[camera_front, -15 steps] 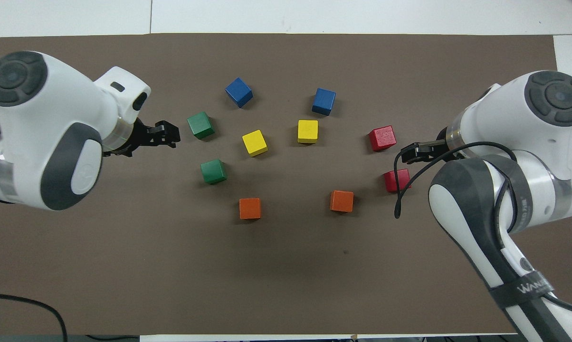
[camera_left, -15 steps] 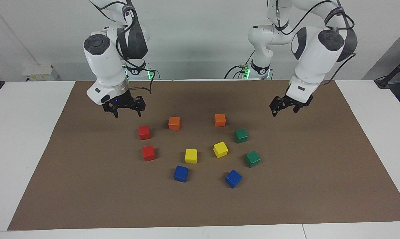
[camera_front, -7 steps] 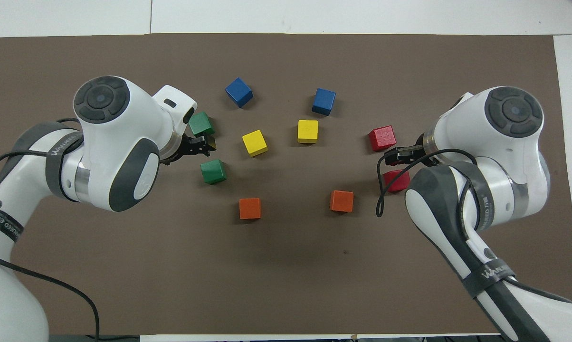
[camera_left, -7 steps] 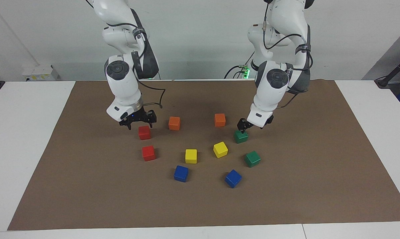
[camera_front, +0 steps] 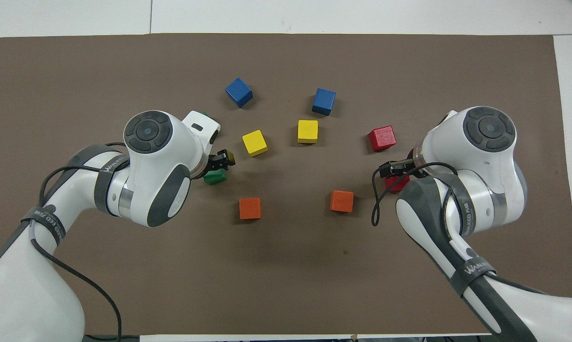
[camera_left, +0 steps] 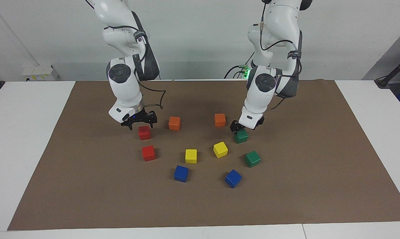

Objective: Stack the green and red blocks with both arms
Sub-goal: 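Close the left gripper on the green cube while the right gripper grips the red cube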

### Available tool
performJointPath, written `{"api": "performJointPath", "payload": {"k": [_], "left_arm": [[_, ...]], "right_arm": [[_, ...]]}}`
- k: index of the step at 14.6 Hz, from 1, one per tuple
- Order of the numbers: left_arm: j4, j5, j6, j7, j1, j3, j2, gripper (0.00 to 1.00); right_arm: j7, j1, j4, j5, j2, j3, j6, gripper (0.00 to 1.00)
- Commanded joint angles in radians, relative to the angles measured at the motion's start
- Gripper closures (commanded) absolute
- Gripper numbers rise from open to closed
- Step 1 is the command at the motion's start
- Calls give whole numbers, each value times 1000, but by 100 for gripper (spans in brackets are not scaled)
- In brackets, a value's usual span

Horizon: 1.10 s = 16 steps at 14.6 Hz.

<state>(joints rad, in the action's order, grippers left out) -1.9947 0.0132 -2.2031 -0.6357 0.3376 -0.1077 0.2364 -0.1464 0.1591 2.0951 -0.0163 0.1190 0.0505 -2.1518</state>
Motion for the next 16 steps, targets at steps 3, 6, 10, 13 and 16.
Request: {"api": "performJointPath", "payload": {"k": [3,6,10,13,16], "left_arm": [[-13,-6,-36,-62,23,14,21,0],[-13,-7,-50,-56,24,14,32,0],[-13,-9,-76,-50,26,14,52,0],[-15,-9,-64,-59,27,14,57,20],[-12,-9,-50,-58,21,16,57,85]], "right_arm": [[18,-16,60,30,-1,5,-82,0],[16,-15,63,30,22,5,-112,0],[2,-4,74,30,51,5,-164,0],[2,-4,89,30,68,5,-212,0],[-1,-3,97,30,80,5,-224,0]]}}
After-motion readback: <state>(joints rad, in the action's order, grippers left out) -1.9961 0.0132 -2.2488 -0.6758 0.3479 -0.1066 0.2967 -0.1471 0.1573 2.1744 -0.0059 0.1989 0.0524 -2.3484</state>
